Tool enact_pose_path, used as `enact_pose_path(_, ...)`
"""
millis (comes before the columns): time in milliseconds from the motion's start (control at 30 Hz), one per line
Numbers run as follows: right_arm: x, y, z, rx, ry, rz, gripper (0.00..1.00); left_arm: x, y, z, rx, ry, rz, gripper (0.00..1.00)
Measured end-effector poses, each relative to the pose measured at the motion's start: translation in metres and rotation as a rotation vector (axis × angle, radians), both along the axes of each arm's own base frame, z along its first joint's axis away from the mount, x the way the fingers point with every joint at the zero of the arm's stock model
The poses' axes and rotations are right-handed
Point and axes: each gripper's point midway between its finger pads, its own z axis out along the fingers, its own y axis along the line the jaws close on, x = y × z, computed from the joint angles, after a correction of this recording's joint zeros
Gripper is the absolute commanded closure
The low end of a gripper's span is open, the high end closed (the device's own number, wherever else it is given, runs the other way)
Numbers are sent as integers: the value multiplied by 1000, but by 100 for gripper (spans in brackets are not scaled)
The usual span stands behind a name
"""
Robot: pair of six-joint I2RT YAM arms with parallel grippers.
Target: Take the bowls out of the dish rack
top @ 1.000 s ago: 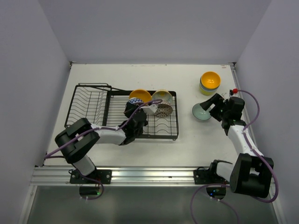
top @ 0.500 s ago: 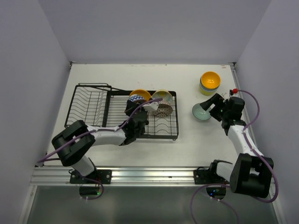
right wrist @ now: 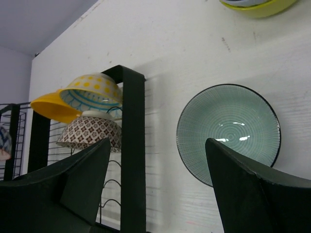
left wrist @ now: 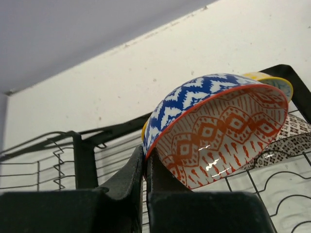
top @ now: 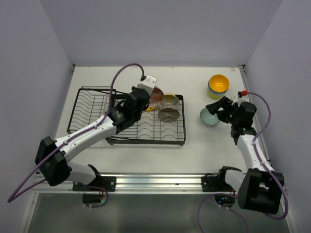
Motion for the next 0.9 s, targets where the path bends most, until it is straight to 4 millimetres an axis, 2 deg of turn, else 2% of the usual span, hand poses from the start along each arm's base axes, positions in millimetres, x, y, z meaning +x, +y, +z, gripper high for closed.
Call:
enact_pose_path(133,-5,26,20,-8,-76,103,17,11,32,-29,-115,169,37,100)
enact_pose_path(233,-19,76,39,-52,-148,271,16,6,43,-49,-143,286,51,100)
enact_pose_path(300,-33,115,58,-73,-217,402,16,0,37,-54,-161,338,27,100)
enact_pose_path(367,-45,142,78,-87,-284,495,16,-4,29,-55,-181,364,-7,100)
enact_pose_path(433,-55,163,97,-97,-340,555,14,-8,22,-53,-203,377,-42,100)
enact_pose_path(533,-66,189,114,-116,-386,611,14,-14,14,-48,-242,378,-92,100)
enact_pose_path(633,-74,219,120,-149,-398,663,14,-24,10,-39,-283,361,-146,100)
enact_pose_path(733,-76,245,113,-209,-366,685,16,-31,8,-31,-309,341,-182,100)
enact_pose_path(900,-67,260,94,-346,-308,612,23,-37,6,-35,-325,344,-213,100)
